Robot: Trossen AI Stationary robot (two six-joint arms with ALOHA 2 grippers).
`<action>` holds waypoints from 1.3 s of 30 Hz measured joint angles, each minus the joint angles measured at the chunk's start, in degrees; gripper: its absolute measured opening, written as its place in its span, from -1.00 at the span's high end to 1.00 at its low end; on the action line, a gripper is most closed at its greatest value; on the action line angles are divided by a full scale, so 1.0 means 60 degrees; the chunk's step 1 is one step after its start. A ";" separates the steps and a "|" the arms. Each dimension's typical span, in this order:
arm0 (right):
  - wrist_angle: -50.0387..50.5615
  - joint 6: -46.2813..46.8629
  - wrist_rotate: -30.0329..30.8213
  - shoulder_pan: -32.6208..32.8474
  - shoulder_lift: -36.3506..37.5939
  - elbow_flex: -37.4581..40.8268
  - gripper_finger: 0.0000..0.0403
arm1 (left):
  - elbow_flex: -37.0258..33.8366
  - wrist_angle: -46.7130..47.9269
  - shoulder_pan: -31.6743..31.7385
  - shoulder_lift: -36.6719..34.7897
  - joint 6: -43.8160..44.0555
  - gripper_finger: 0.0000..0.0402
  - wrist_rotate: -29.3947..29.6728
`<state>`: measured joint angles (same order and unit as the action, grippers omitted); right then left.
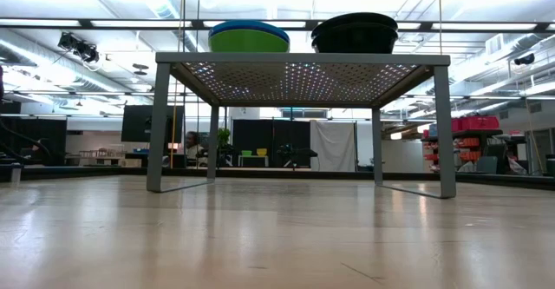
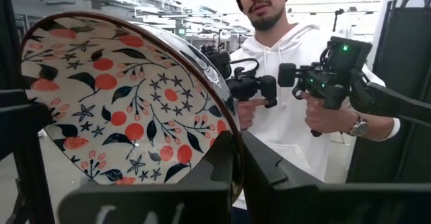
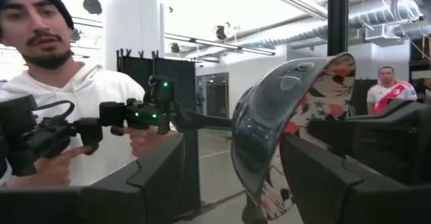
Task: Pick & Place Mini bowls
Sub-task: Stack the white patterned bowl on top of the white patterned bowl on the shelf
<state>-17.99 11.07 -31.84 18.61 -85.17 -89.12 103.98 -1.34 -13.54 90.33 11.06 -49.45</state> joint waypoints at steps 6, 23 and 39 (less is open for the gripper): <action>0.0093 -0.0124 0.0483 0.0000 0.0000 0.0000 -0.22 | 0.0000 -0.0035 -0.0004 0.0073 0.0060 0.95 -0.0042; -0.0447 0.0160 0.0479 -0.0004 -0.0364 -0.0004 -0.22 | 0.0000 -0.0014 0.0044 0.0094 0.0055 0.95 -0.0059; -0.0401 0.0328 0.0158 -0.0004 -0.0364 -0.0004 -0.22 | 0.0000 -0.0016 0.0040 0.0094 0.0308 0.95 -0.0360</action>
<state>-20.39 13.04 -30.89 18.59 -87.35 -89.14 103.98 -1.44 -13.30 90.89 12.91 -51.61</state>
